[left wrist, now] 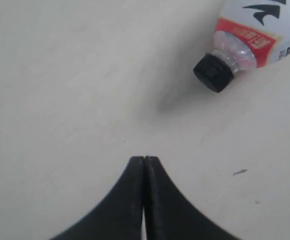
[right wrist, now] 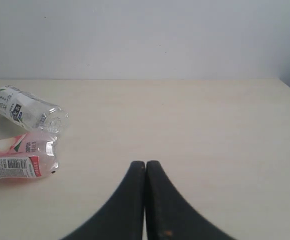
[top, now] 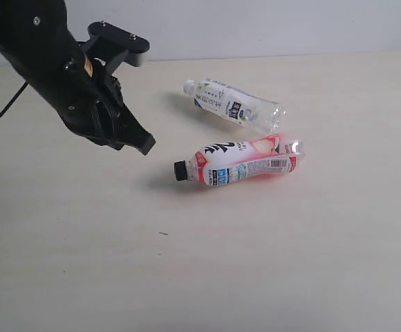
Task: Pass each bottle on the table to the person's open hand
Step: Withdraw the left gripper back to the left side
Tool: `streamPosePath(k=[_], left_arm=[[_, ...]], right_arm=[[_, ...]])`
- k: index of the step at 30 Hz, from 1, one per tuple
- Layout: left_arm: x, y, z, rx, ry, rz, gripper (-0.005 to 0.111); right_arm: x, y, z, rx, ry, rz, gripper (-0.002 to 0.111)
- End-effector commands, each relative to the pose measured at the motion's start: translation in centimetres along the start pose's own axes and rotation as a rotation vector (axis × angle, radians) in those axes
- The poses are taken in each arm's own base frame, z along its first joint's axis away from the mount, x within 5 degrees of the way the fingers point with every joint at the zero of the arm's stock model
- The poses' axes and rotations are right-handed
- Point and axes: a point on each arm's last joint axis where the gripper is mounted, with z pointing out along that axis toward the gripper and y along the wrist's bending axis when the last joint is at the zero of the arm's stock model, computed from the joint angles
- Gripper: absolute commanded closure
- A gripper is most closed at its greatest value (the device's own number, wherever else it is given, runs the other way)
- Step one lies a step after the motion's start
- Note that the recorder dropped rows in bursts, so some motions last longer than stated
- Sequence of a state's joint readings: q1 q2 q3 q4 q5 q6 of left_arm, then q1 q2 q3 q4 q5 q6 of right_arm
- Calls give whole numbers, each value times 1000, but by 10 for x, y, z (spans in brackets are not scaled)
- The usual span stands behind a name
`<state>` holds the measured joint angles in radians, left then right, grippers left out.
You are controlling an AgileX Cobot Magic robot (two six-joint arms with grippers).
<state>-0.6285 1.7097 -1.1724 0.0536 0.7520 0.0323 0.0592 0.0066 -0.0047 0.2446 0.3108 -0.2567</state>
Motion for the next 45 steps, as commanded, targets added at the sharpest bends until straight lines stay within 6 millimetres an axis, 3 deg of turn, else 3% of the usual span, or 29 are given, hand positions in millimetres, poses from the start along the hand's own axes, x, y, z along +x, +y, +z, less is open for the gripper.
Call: streamPosePath(k=[1,10,17,28,33,45], left_arm=[[4,-2,-11,24,-193,-33,107],[28,-4,-9,11,-522,-59,107],[35,-5,-12,5,-595,-60,107],[45,-6,-5,34,-462,-138,107],[52,-6,-2,17,-388,-49,107],[57,-7,-1,22,-301,-38,107]], right_arm=[[1,0,0,8,-3,-7,108],[1,0,0,8,-3,-7,108],[1,0,0,8,-3,-7,108],[1,0,0,8,-3,-7,108],[1,0,0,8,-3,-7,108],[1,0,0,8,-3,-7,108]])
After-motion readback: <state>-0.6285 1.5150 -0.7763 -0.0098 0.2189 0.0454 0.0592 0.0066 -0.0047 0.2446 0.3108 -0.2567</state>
